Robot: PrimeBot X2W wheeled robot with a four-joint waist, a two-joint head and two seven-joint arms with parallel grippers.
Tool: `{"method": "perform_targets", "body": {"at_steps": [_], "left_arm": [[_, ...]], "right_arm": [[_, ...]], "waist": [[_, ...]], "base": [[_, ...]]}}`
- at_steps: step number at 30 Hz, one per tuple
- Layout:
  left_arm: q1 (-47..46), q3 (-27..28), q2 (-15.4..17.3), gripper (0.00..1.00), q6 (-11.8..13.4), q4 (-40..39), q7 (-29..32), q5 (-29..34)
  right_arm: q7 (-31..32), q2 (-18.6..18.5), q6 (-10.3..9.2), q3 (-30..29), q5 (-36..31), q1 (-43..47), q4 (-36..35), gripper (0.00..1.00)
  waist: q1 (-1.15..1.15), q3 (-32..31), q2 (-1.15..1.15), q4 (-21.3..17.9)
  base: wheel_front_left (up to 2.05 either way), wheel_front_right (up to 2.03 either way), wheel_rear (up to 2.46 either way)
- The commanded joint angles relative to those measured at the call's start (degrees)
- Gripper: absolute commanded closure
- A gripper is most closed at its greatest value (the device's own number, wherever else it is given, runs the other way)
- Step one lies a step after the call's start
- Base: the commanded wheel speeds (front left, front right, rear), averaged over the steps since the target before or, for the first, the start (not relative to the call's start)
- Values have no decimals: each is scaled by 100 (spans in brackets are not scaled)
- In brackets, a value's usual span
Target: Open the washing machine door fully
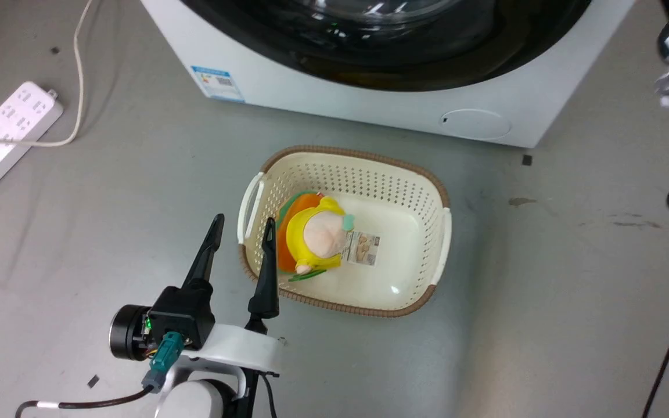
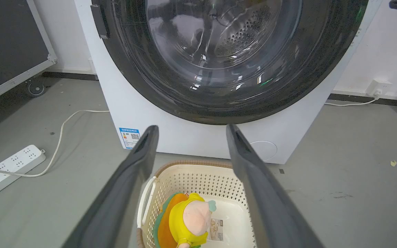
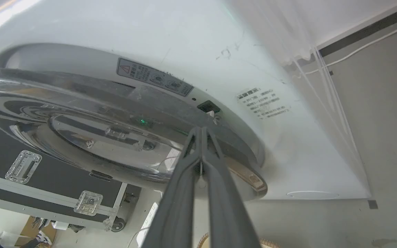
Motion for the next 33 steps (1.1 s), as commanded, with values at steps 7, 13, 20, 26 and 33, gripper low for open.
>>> {"method": "perform_targets", "body": {"at_steps": [7, 13, 20, 26, 33], "left_arm": [[-204, -226, 10, 0, 137, -35, -148, -176], [-294, -336, 10, 0, 201, -40, -220, -265], [-388, -445, 11, 0, 263, -26, -291, -332], [-496, -525, 11, 0, 313, -42, -363, -374], [-580, -585, 12, 0, 386, -67, -447, -412]], "right_arm": [[650, -445, -2, -363, 501, -1352, 1409, 100], [1125, -661, -2, -582, 761, -1951, 1929, 100], [1710, -720, -3, -858, 944, -2204, 2293, 100], [2075, -775, -3, -1210, 1112, -2606, 2647, 100], [2673, -852, -3, -1608, 1234, -2875, 3062, 100]], "waist": [[0, 345, 0, 336], [0, 557, 0, 486], [0, 725, 0, 579], [0, 873, 0, 659], [0, 964, 0, 735]], "base": [[0, 0, 0], [0, 0, 0], [0, 0, 0], [0, 0, 0], [0, 0, 0]]}}
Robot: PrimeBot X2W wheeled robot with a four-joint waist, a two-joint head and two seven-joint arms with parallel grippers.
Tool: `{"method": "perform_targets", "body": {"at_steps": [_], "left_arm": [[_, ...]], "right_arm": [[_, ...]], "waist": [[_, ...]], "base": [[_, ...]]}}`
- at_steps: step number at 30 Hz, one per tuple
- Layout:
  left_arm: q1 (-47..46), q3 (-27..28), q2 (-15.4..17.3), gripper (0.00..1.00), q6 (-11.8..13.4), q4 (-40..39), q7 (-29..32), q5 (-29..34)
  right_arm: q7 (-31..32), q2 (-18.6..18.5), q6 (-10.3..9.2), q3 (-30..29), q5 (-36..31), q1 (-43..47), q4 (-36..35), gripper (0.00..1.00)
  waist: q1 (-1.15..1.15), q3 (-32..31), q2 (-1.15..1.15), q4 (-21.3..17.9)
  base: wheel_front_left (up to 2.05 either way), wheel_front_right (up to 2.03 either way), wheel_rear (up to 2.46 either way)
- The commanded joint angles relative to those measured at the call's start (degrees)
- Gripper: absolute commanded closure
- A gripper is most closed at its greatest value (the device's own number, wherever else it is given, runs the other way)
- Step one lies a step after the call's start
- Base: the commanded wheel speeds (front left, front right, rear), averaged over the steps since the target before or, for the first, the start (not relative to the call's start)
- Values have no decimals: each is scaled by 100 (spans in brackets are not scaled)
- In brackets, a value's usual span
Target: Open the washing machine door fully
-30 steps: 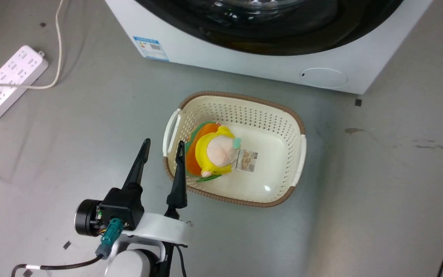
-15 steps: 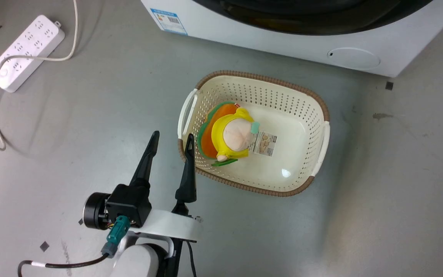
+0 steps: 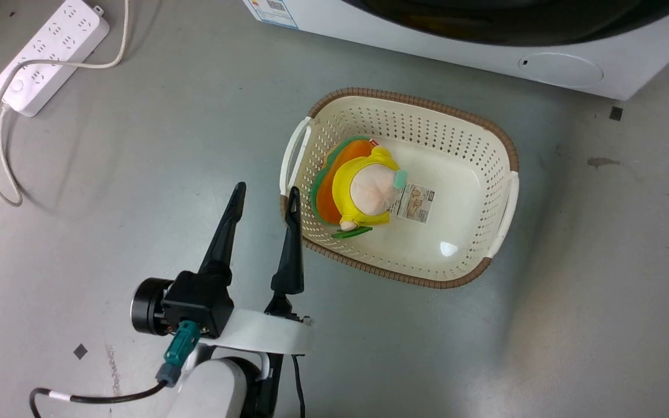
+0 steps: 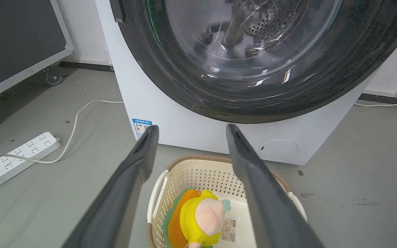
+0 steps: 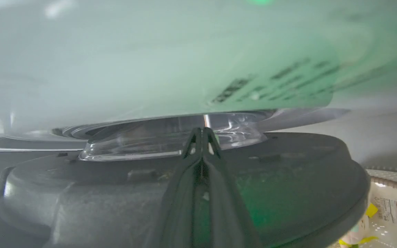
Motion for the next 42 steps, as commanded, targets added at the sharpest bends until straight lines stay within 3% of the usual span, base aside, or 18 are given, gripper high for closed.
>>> {"method": "perform_targets", "body": {"at_steps": [1, 7, 15, 25, 29, 35, 42], "left_arm": [[-105, -27, 10, 0, 51, -17, -58, -33], [-42, 45, 10, 0, 57, 50, -88, -34], [287, 247, 10, 0, -68, 257, -88, 89], [718, 421, 10, 0, -277, 500, -88, 169], [862, 449, 10, 0, -342, 595, -88, 152], [1036, 357, 10, 0, -460, 777, -88, 92], [1085, 306, 10, 0, -599, 1009, -88, 21]], "right_arm": [[160, 48, 8, -71, 96, -176, 204, 100], [468, 143, 8, -262, 60, 265, 348, 100], [829, 586, 8, -326, 194, 1304, 267, 100], [1488, 1456, 8, -189, 535, 2847, -694, 100], [1812, 1634, 8, 11, 728, 3426, -1138, 100], [2156, 1655, 8, 1071, 1900, 3939, -1290, 100], [1686, 1656, 8, 3069, 3671, 4628, -1893, 100]], "waist": [[-1, -18, 0, 7], [-1, -402, 0, -80], [-1, -1229, 0, -285], [-1, -2050, 0, -387], [-1, -2280, 0, -349], [-1, -2494, 0, -222], [-1, -2575, 0, -85]], "base": [[0, 0, 0], [0, 0, 0], [0, 0, 0], [0, 0, 0], [0, 0, 0], [0, 0, 0], [0, 0, 0]]}}
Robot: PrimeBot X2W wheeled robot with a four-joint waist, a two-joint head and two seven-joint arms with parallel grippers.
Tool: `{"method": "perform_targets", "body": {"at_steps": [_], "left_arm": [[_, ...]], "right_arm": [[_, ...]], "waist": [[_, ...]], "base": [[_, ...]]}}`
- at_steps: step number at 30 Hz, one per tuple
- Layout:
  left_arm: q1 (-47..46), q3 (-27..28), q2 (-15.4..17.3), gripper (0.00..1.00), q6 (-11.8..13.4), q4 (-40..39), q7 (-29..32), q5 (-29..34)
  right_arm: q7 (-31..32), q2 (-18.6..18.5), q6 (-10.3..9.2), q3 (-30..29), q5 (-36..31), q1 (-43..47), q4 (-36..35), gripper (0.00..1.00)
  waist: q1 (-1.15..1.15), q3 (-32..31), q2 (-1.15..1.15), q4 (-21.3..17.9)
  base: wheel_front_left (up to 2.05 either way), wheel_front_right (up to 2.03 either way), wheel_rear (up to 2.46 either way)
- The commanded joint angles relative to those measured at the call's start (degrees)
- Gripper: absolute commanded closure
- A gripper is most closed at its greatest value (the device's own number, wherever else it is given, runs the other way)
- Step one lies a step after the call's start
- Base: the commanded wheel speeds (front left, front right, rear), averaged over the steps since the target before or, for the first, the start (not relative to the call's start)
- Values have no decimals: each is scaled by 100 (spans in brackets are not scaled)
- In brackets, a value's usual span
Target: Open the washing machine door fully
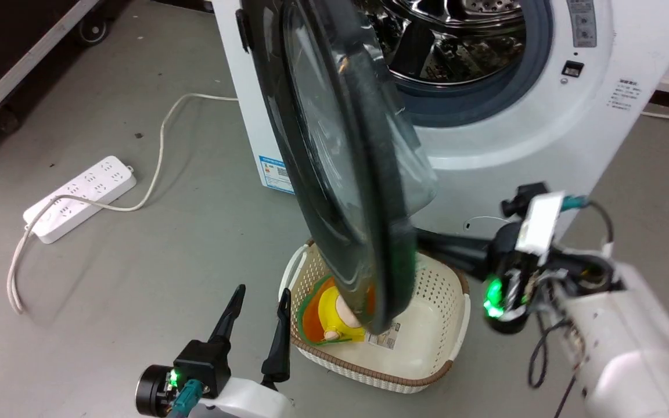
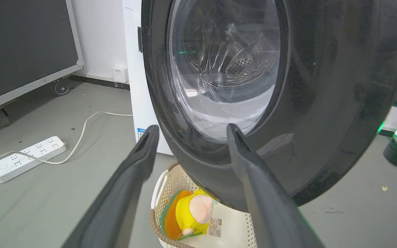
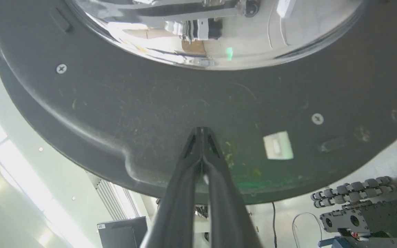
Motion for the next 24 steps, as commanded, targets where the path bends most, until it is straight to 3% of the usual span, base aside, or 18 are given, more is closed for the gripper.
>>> {"method": "perform_targets", "body": {"at_steps": [1, 7, 12, 13, 14, 18, 20, 21, 22, 23, 24], "left_arm": [[54, -13, 10, 0, -34, 35, -32, -28], [60, 7, 10, 0, -85, 68, -32, -42], [107, 90, 10, 0, -88, 53, -32, -52], [118, 121, 10, 0, -96, 48, -32, -48], [130, 154, 10, 0, -109, 48, -32, -45], [174, 269, 10, 0, -156, 48, -32, -30], [230, 433, 11, 0, -213, 60, -32, -15], [230, 433, 11, 0, -213, 60, -32, -15], [271, 571, 16, 0, -250, 65, -32, -5], [271, 571, 16, 0, -250, 65, -32, -5], [319, 700, 34, 0, -295, 75, -32, 10]], "right_arm": [[-169, 38, 7, 416, 332, 258, -166, 100], [-927, 38, 7, 1733, 1182, 645, -690, 100], [-1515, 30, 7, 2080, 1285, 678, -797, 100], [-1683, -14, 7, 2093, 1208, 664, -816, 58], [-1840, -72, 7, 2109, 1120, 664, -857, 0], [-2516, -368, 7, 2153, 629, 721, -1230, 0], [-3566, -747, 7, 2235, -217, 902, -1828, 0], [-3566, -747, 7, 2235, -217, 902, -1828, 0], [-4299, -998, 7, 2364, -872, 1108, -2286, 0], [-4299, -998, 7, 2364, -872, 1108, -2286, 0], [-5027, -1261, 7, 2511, -1538, 1311, -2748, 0]], "waist": [[1, -15, 0, 44], [1, -43, 0, 113], [1, -141, 0, 54], [1, -168, 0, 24], [1, -204, 0, -11], [1, -316, 0, -152], [1, -442, 0, -356], [1, -442, 0, -356], [1, -525, 0, -524], [1, -525, 0, -524], [1, -603, 0, -691]], "base": [[0, 0, 0], [0, 0, 0], [0, 0, 0], [0, 0, 0], [0, 0, 0], [0, 0, 0], [0, 0, 0], [0, 0, 0], [0, 0, 0], [0, 0, 0], [0, 0, 0]]}}
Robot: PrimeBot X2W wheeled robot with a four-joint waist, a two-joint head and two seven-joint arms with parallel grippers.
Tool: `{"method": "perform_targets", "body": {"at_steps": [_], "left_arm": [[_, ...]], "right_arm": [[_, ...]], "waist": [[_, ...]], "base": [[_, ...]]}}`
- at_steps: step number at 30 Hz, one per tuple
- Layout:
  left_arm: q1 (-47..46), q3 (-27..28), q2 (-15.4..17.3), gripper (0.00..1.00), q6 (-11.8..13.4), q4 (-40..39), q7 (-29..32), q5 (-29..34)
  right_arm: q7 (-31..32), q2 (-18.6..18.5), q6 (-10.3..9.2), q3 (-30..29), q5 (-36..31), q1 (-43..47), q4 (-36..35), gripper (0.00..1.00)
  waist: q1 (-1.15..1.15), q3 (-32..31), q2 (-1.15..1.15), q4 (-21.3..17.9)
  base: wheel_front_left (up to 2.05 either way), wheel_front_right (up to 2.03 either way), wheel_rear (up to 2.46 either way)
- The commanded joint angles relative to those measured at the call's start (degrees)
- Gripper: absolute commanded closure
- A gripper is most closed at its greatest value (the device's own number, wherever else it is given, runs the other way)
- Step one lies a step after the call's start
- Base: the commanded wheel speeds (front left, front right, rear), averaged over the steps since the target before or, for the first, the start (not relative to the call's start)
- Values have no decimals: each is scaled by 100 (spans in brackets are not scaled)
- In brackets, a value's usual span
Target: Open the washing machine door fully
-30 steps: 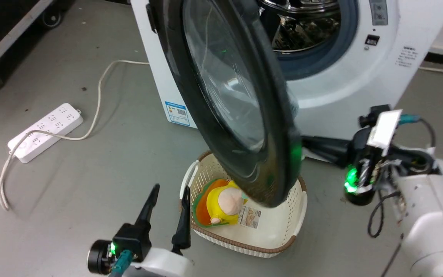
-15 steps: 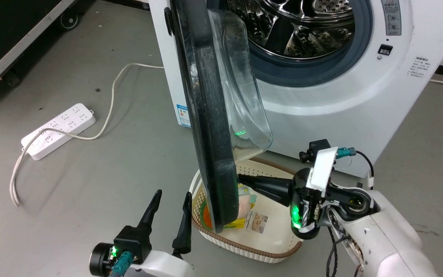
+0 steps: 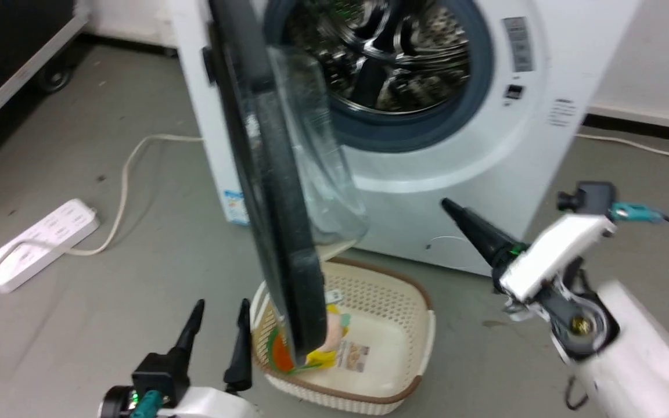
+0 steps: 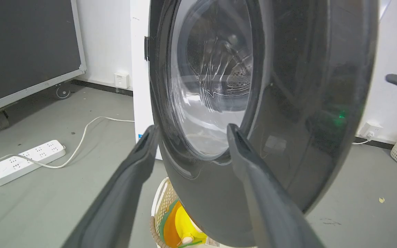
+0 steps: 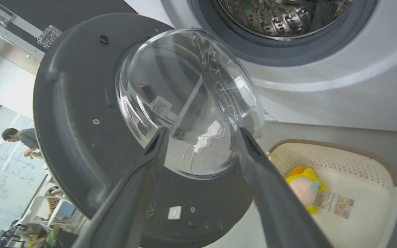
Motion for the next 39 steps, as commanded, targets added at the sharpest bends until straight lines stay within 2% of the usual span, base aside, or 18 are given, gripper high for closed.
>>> {"method": "perform_targets", "body": {"at_steps": [1, 6, 7, 8, 13, 18, 22, 25, 30, 37, 38, 39], "left_arm": [[83, 65, 27, 0, -36, 6, -32, 43], [235, 413, 48, 0, -132, -16, -32, 20], [300, 533, 58, 0, -184, -31, -32, 18], [333, 576, 63, 0, -218, -37, -32, 20], [451, 755, 83, 0, -352, -36, -32, 54], [475, 850, 73, 0, -446, -11, -32, 78], [480, 879, 61, 0, -514, 32, -32, 94], [470, 860, 53, 0, -564, 61, -32, 123], [493, 833, 40, 0, -610, 91, -32, 164], [526, 794, 24, 0, -639, 113, -32, 211], [523, 787, 22, 22, -643, 110, -32, 209], [516, 784, 20, 81, -647, 93, -32, 202]], "right_arm": [[-285, -111, 7, 75, -271, 187, -178, 0], [-1958, -836, 7, 414, -2184, 650, -779, 0], [-2426, -989, 7, 370, -2890, 862, -809, 0], [-2551, -997, 7, 276, -3176, 985, -820, 0], [-2773, -726, 7, -777, -4625, 1749, -1035, 0], [-2793, -16, 7, -1955, -5809, 2802, -1730, 0], [-2795, 559, 7, -2397, -6465, 3467, -2125, 0], [-2795, 843, 7, -2517, -6821, 3766, -2256, 0], [-2796, 1052, 7, -2511, -7001, 3945, -2336, 0], [-2796, 1135, 7, -2518, -7015, 3935, -2376, 0], [-2796, 1140, 7, -2520, -7018, 3933, -2380, 0], [-2796, 1144, 7, -2521, -7020, 3931, -2384, 0]], "waist": [[0, -152, 0, -232], [0, -281, 0, -658], [0, -313, 0, -801], [0, -326, 0, -868], [0, -342, 0, -1079], [0, -315, 0, -1126], [0, -282, 0, -1115], [0, -273, 0, -1079], [0, -277, 0, -1026], [0, -288, 0, -968], [0, -289, 0, -959], [0, -285, 0, -952]], "base": [[0, 0, 0], [0, 0, 0], [0, 0, 0], [0, 0, 0], [0, 0, 0], [0, 0, 0], [0, 0, 0], [0, 0, 0], [0, 0, 0], [0, 0, 0], [0, 0, 0], [0, 0, 0]]}}
